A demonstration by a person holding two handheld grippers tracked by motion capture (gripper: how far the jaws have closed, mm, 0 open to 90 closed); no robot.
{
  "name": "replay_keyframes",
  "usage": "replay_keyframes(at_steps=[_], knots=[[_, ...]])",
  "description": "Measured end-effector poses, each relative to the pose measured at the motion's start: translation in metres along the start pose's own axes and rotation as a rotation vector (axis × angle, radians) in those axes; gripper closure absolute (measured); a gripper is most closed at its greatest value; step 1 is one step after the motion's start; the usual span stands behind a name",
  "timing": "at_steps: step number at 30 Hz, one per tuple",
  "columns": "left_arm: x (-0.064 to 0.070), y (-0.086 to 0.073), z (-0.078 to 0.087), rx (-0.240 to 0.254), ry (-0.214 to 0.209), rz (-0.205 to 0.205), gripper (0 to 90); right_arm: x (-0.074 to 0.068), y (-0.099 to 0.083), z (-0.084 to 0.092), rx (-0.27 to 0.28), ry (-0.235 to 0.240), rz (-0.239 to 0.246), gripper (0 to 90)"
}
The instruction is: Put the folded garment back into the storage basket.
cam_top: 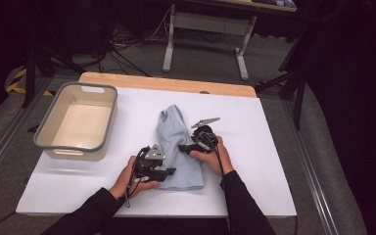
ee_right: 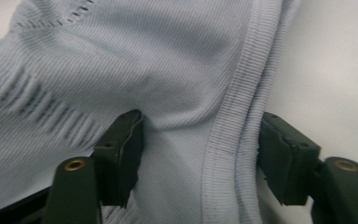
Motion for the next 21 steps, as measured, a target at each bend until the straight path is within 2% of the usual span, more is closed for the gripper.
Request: replay_keyframes(at_steps=[10,21], knots=[[-0.0001,0.0002,-0.0002,0.003,0.003,-0.001,59.5,-0.0033,0.0004,0.0023,0.004,0.021,0.007,51.7],[-0.0001,0.0011,0.0001,0.006,0.014,-0.009,61.5,-0.0084,0.0024,0.0081,0.037,-0.034,0.055,67.8]])
Point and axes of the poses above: each handheld gripper's, and its own axes: z roughly backward along the jaws, y roughly out of its top, x roughly to its right, the point moved 4 cm from there along -z, roughly forward along the jaws, and after that the axes turned 15 degrees about -y, right-handed, at the moved point
